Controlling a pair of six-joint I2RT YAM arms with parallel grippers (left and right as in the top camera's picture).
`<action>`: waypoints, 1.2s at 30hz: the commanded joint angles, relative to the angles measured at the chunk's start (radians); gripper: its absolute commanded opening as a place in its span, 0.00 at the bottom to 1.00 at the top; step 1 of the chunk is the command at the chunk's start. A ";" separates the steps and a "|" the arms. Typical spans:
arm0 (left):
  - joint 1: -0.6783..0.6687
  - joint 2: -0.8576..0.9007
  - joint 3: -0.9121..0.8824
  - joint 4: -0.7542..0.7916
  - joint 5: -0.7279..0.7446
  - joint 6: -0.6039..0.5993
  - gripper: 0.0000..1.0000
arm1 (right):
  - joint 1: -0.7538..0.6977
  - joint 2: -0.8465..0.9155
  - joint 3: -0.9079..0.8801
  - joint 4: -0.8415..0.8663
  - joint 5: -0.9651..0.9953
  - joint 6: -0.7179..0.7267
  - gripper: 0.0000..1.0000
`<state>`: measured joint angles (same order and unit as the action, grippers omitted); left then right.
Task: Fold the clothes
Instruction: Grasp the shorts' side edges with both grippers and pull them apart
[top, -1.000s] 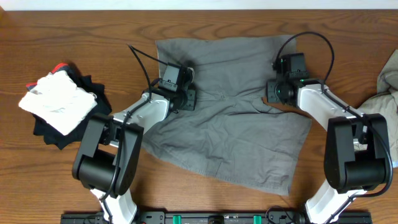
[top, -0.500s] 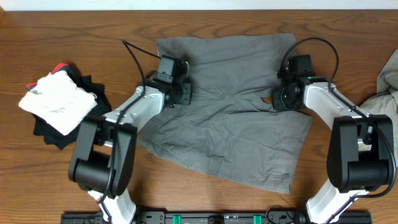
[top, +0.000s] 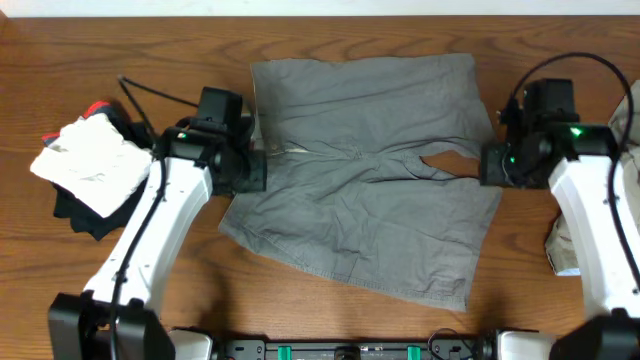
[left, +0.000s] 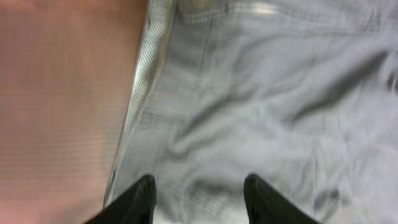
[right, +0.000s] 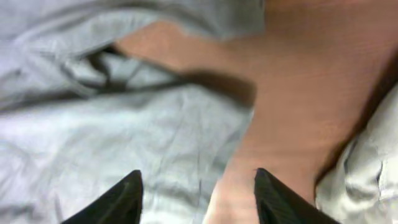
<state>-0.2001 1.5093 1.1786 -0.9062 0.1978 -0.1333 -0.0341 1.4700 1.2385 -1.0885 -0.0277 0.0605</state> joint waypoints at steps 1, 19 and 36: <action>-0.002 0.011 -0.004 -0.018 -0.008 0.002 0.48 | 0.003 0.017 -0.035 -0.009 -0.037 0.016 0.49; -0.002 0.107 -0.309 0.303 0.003 -0.002 0.49 | 0.002 0.130 -0.491 0.445 -0.100 0.195 0.41; -0.002 0.107 -0.327 0.489 0.026 -0.002 0.59 | -0.067 0.372 -0.422 0.645 -0.048 0.192 0.43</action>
<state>-0.2008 1.6112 0.8562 -0.4503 0.2058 -0.1341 -0.0540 1.7229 0.8646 -0.4244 -0.1295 0.2558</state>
